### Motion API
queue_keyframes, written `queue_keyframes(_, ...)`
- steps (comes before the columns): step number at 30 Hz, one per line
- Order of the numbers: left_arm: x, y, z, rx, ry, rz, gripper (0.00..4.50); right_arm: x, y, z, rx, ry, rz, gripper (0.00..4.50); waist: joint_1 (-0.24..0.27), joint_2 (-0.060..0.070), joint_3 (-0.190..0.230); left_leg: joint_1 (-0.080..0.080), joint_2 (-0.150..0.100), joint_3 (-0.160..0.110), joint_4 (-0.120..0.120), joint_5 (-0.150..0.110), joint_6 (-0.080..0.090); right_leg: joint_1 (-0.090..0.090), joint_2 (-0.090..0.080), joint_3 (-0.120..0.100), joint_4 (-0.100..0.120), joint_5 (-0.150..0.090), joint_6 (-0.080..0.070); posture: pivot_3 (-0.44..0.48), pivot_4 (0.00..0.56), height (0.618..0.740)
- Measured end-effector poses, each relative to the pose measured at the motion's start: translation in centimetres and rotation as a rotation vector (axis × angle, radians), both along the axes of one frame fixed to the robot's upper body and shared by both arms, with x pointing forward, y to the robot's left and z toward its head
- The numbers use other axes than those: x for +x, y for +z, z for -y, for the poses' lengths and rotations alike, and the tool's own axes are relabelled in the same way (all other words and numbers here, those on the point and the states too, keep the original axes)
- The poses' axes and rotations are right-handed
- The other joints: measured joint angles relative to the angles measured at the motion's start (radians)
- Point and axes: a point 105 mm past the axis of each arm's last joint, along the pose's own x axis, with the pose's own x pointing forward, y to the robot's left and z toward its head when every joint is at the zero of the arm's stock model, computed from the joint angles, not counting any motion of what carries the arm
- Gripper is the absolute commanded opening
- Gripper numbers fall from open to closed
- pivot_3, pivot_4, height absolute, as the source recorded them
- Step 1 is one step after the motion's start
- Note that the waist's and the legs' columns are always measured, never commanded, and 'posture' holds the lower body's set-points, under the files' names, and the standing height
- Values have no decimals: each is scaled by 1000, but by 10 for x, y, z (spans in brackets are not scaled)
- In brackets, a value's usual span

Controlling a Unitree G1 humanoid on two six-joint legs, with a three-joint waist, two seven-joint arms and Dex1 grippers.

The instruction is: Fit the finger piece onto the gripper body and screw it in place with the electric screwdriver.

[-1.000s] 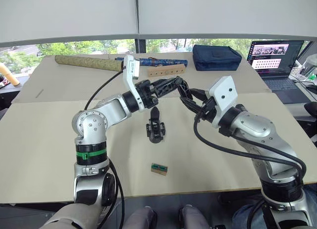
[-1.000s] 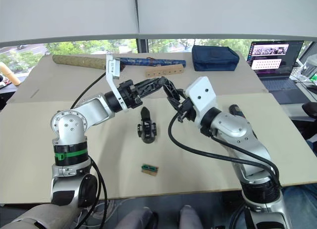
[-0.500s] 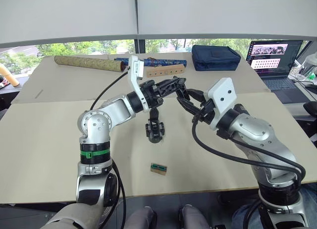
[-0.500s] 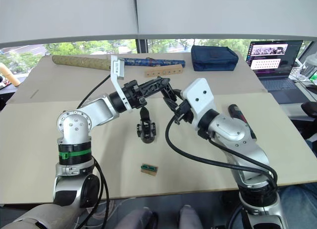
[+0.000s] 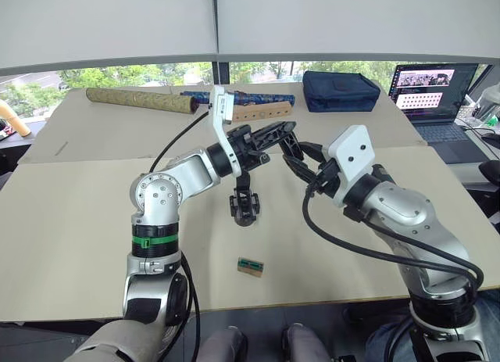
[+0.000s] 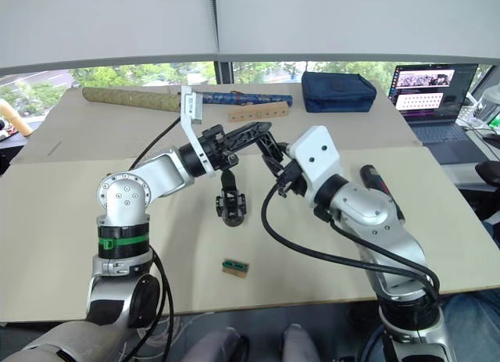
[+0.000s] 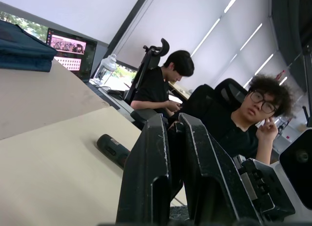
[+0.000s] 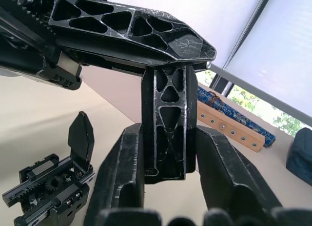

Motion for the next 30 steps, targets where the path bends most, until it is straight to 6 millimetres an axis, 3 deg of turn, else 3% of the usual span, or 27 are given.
queue_keyframes(2, 0, 3, -2, 41, -28, 39, 0, -6, 5, 5, 18, 30, -20, 3517, 1, 0, 0, 0, 0, 0, 0, 0, 0, 0, 0, 0, 0, 0, 0, 0, 150, 740)
queue_keyframes(8, -17, 18, 6, 210, -294, 246, 0, -24, 41, 39, 44, 213, -170, 3517, 1, 0, 0, 0, 0, 0, -2, -1, 2, 4, 0, -1, -10, 0, -1, 0, 150, 740)
queue_keyframes(13, -28, 24, 14, 283, -491, 351, 0, -31, 56, 60, 38, 341, -402, 3517, -2, 0, 0, 0, 0, 0, -8, -1, 3, 2, -9, -1, -12, 0, -1, 0, 150, 740)
queue_keyframes(17, -27, 23, 13, 290, -555, 395, 0, -38, 48, 55, -4, 466, -554, 3517, -8, 0, 0, -1, 1, 0, -10, -1, 3, 0, -10, -2, -13, 0, 0, 0, 150, 740)
queue_keyframes(21, -30, 27, 24, 262, -604, 431, 0, -30, 49, 44, -14, 515, -596, 3517, -7, 0, 0, -8, 0, 0, -7, -1, 3, -5, -11, -2, -12, 0, 0, 0, 150, 740)
queue_keyframes(25, -31, 29, 23, 251, -615, 440, 0, -23, 41, 36, -27, 529, -623, 3517, -6, 0, 0, -17, 0, 0, 0, -1, 3, -13, -11, -2, -8, 0, 0, 0, 150, 740)
queue_keyframes(30, -33, 29, 24, 246, -627, 443, 0, -16, 42, 29, -17, 541, -606, 2022, -3, 0, 0, -19, -1, 0, 3, -1, 3, -14, -11, -3, -7, 0, 0, 0, 150, 740)
